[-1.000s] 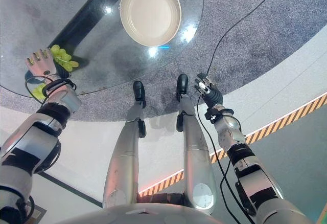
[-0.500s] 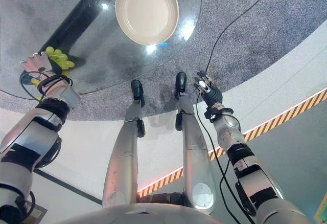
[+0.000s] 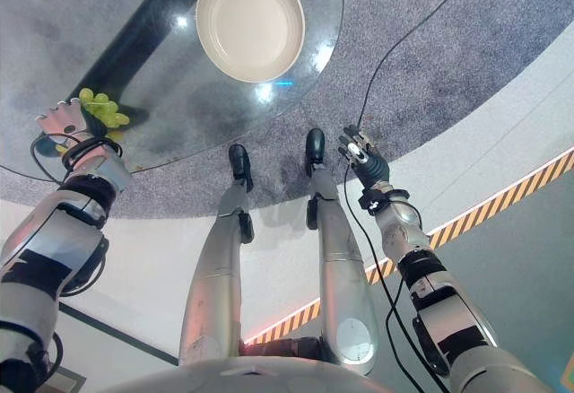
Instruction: Pick up fruits into the plate
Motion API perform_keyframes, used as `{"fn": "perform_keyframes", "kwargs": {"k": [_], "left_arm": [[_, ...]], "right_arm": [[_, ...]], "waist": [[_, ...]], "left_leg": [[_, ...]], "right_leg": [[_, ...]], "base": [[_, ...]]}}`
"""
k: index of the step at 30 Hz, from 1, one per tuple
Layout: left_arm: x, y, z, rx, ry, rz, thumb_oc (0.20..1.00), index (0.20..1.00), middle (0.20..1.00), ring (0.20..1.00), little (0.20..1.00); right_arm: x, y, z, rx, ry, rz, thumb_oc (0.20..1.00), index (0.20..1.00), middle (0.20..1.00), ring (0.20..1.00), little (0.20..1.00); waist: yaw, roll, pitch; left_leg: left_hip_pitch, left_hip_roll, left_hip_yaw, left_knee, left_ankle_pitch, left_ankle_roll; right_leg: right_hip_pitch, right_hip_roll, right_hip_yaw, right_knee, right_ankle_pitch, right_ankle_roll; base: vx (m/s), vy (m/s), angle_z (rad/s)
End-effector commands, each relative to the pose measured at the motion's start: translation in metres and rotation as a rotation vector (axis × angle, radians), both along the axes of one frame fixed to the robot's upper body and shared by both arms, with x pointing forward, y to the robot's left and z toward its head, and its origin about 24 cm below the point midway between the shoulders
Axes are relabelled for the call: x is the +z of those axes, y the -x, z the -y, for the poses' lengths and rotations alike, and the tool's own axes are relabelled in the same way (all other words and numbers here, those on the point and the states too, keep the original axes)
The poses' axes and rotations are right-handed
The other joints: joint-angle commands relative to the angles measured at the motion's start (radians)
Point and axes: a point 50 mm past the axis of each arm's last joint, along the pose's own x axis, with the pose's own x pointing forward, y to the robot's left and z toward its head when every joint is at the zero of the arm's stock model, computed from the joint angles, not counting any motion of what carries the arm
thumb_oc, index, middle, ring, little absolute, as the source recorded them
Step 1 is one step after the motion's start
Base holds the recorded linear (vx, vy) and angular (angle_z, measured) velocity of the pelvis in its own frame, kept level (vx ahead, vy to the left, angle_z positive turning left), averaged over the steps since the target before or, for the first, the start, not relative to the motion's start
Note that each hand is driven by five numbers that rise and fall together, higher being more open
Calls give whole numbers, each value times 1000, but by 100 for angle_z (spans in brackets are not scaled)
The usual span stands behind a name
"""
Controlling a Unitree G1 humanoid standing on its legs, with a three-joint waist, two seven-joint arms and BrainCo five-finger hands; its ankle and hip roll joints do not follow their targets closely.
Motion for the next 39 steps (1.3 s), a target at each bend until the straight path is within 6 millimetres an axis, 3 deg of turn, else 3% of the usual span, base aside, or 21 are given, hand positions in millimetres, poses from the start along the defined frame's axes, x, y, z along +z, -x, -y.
{"fn": "perform_keyframes", "kwargs": {"k": [1, 12, 18, 26, 34, 39], "left_arm": [[-8, 9, -12, -1, 114, 88, 200, 200, 200, 200, 200], [-1, 6, -1, -196, 287, 286, 200, 200, 200, 200, 200], [5, 11, 13, -392, 365, 347, 200, 200, 200, 200, 200], [13, 23, 36, -646, 400, 312, 200, 200, 200, 200, 200], [16, 35, 77, -959, 477, 137, 200, 200, 200, 200, 200], [19, 39, 98, -1107, 535, 48, 200, 200, 200, 200, 200]], "right_arm": [[-2, 12, 1, 10, -12, 46, 1000, 1000, 1000, 1000, 1000], [-14, 25, 9, -9, -3, 20, 1000, 1000, 1000, 1000, 1000], [-19, 39, 14, -16, 31, 20, 1000, 1000, 1000, 1000, 1000], [-11, 50, 16, 23, 94, 65, 1000, 1000, 1000, 1000, 1000], [5, 52, 14, 126, 195, 64, 1000, 1000, 1000, 1000, 1000], [15, 50, 11, 221, 258, 36, 1000, 1000, 1000, 1000, 1000]], "waist": [[37, 8, -26], [54, 48, -26], [63, 68, -34], [87, 73, -152], [117, 53, -313], [125, 40, -367]], "left_leg": [[82, -86, -11, -68, -32, 47], [291, -77, -3, -98, -58, 47], [468, -77, 3, -138, -83, 43], [609, -81, -9, -217, -90, 40], [764, -83, -25, -268, -111, 44], [833, -81, -20, -289, -125, 46]], "right_leg": [[23, 100, 64, 88, -93, 23], [226, 51, 36, 57, -116, 37], [406, 14, 19, 15, -132, 51], [583, -16, -9, -84, -129, 67], [777, -24, -32, -175, -125, 75], [854, -26, -43, -214, -122, 79]], "base": [[0, 0, 0], [37, 13, 2], [76, 9, 2], [114, -53, 9], [205, -85, 13], [118, -52, 13]]}}
